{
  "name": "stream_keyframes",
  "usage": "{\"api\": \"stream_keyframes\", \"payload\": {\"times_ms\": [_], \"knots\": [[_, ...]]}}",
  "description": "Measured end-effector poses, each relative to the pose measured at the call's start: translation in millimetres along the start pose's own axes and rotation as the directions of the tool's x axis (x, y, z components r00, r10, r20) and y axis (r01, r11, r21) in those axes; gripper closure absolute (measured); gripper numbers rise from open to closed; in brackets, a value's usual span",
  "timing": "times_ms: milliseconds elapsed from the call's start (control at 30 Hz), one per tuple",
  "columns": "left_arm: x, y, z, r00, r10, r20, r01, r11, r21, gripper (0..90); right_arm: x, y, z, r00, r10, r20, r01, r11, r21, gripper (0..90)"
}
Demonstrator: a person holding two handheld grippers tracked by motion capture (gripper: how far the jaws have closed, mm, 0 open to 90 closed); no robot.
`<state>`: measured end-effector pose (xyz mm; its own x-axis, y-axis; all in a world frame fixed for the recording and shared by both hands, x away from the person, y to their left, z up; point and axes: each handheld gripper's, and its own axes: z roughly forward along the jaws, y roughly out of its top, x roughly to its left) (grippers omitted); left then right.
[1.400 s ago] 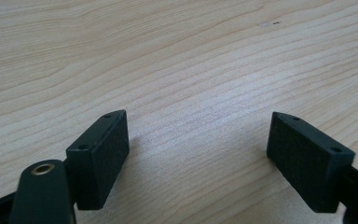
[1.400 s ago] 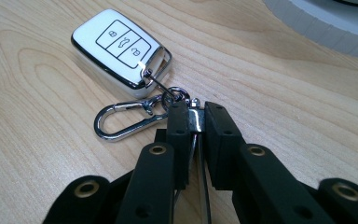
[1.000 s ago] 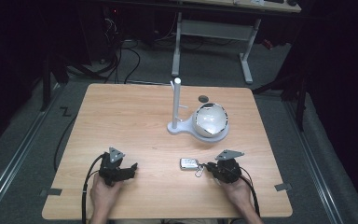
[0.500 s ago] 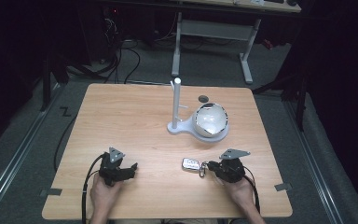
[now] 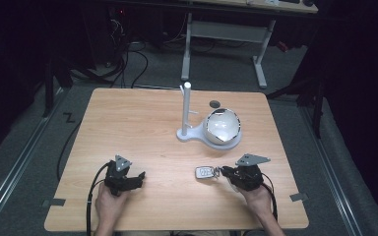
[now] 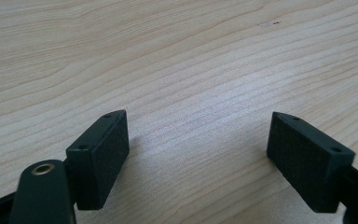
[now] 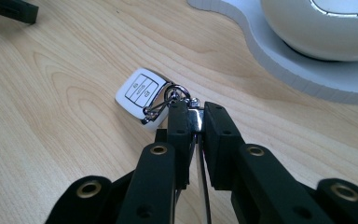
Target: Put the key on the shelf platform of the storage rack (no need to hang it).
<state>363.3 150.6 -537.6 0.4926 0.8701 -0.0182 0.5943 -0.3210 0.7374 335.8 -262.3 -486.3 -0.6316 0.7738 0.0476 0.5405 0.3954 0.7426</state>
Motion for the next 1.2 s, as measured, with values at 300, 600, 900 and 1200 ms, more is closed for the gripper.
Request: {"api": "stream_keyframes", "payload": {"times_ms": [300, 600, 900, 1200], "knots": [[0.0, 0.0, 0.0, 1.0, 0.0, 0.0, 0.0, 1.0, 0.0, 21.2, 0.4, 8.7, -14.3, 0.9999, -0.01, 0.008, 0.011, 0.998, -0.061, 81.9], [0.0, 0.0, 0.0, 1.0, 0.0, 0.0, 0.0, 1.0, 0.0, 21.2, -4.5, 13.3, -25.5, 0.9999, 0.008, -0.008, -0.009, 0.997, -0.078, 82.0], [0.0, 0.0, 0.0, 1.0, 0.0, 0.0, 0.0, 1.0, 0.0, 21.2, -11.1, 18.6, -39.0, 0.9998, 0.011, 0.018, -0.009, 0.995, -0.099, 82.0], [0.0, 0.0, 0.0, 1.0, 0.0, 0.0, 0.0, 1.0, 0.0, 21.2, -13.5, 22.1, -47.4, 0.9998, 0.006, 0.018, -0.004, 0.993, -0.119, 82.0]]}}
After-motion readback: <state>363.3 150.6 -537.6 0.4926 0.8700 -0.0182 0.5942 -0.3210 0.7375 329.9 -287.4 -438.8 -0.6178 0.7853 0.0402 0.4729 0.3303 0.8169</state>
